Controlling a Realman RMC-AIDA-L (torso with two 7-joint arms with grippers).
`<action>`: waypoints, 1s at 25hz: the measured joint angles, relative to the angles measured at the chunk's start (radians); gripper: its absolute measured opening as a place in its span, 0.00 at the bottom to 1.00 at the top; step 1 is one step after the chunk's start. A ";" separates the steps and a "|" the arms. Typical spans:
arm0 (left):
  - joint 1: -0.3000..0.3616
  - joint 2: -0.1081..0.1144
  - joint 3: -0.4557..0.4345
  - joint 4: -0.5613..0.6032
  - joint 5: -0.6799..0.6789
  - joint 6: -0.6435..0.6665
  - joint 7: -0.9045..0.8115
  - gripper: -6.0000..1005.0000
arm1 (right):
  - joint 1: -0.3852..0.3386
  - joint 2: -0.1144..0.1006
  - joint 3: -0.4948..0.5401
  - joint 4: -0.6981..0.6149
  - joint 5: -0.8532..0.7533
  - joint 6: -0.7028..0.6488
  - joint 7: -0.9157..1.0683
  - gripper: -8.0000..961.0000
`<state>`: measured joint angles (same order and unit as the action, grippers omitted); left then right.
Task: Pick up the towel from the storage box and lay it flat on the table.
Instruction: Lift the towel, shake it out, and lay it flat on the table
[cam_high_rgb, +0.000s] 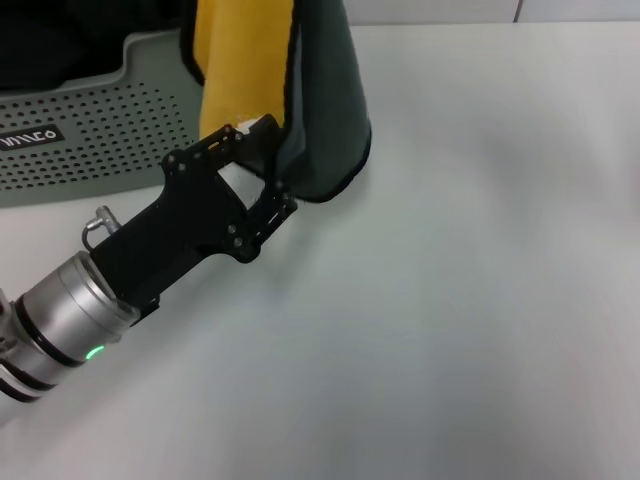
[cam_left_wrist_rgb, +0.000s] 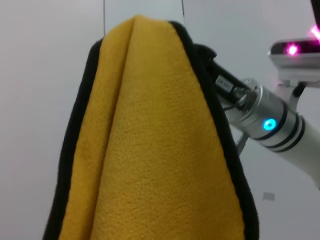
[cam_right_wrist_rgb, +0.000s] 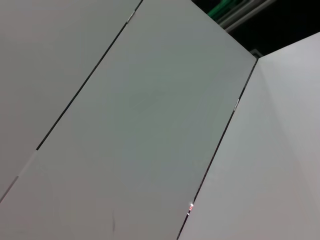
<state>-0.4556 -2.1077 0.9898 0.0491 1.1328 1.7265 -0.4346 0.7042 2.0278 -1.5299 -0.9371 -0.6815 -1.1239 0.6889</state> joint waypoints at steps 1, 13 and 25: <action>0.000 0.000 -0.001 -0.001 0.000 -0.002 -0.002 0.45 | 0.000 0.000 -0.003 0.000 0.005 0.000 -0.006 0.02; -0.015 0.000 0.000 -0.027 -0.027 -0.044 -0.024 0.43 | -0.009 0.000 -0.013 0.003 0.035 -0.002 -0.024 0.02; -0.027 0.003 0.006 -0.018 -0.013 -0.059 -0.042 0.29 | -0.010 0.000 -0.013 0.004 0.035 -0.007 -0.026 0.02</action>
<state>-0.4823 -2.1045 0.9954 0.0312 1.1197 1.6678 -0.4768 0.6943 2.0278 -1.5432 -0.9334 -0.6468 -1.1311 0.6626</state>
